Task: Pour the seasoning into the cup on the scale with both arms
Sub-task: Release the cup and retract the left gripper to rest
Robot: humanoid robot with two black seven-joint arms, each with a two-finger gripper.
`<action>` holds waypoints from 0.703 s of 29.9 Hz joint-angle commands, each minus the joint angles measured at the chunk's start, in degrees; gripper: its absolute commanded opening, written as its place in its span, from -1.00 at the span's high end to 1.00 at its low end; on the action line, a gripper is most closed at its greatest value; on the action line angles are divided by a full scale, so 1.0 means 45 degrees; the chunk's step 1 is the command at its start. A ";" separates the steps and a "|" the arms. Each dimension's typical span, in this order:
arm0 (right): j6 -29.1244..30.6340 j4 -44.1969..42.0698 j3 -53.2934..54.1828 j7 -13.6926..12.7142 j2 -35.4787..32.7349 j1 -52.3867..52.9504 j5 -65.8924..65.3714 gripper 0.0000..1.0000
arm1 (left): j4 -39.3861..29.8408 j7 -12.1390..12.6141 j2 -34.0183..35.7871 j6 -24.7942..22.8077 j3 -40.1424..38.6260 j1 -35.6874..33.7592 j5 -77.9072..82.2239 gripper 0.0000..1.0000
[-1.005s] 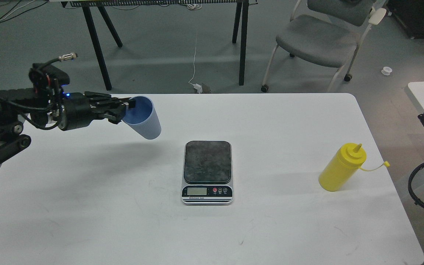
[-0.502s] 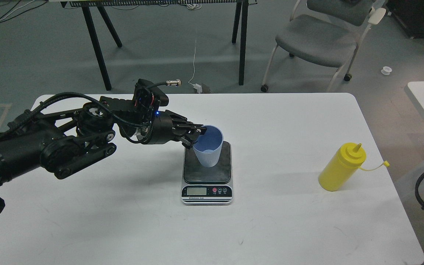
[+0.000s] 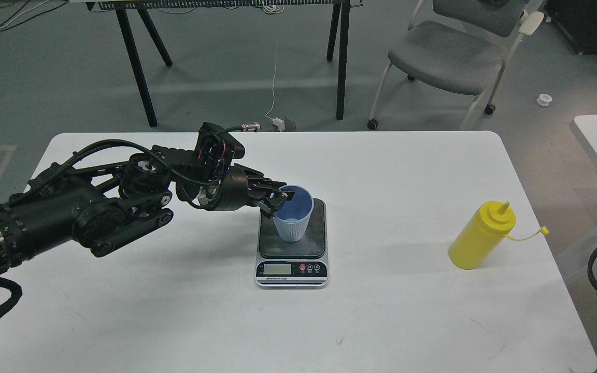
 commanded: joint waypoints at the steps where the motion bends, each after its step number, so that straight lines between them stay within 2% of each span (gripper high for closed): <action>1: 0.0000 0.0037 -0.0001 -0.0021 -0.0243 -0.0104 -0.0001 -1.00 | -0.0039 -0.0077 0.0168 0.0036 -0.0218 -0.0057 -0.0343 -0.45; 5: 0.0000 0.0095 -0.0020 -0.0040 -0.0497 -0.0377 0.0019 -1.00 | -0.0020 -0.0155 0.0674 0.0037 -0.1075 -0.0233 -0.2953 -0.73; 8: 0.0000 0.0173 -0.0040 -0.0060 -0.0867 -0.0981 0.0019 -1.00 | 0.0019 -0.0155 0.1163 0.0114 -0.2032 -0.0233 -0.6232 -0.95; 13: 0.0000 0.1166 -0.0020 -0.0216 -0.1785 -0.2366 0.0038 -1.00 | 0.0233 -0.0175 0.1047 0.0232 -0.3498 0.0060 -1.2402 -0.99; 16: 0.0000 0.2921 0.0038 -0.0216 -0.2546 -0.3577 0.0174 -1.00 | 0.1130 -0.0155 0.0911 0.0096 -0.3869 0.0177 -1.5919 -0.99; 21: 0.0000 0.7684 0.0058 -0.0216 -0.3797 -0.6506 0.1267 -1.00 | 0.2789 -0.0077 0.0520 -0.0313 -0.4475 0.0177 -2.1098 -0.99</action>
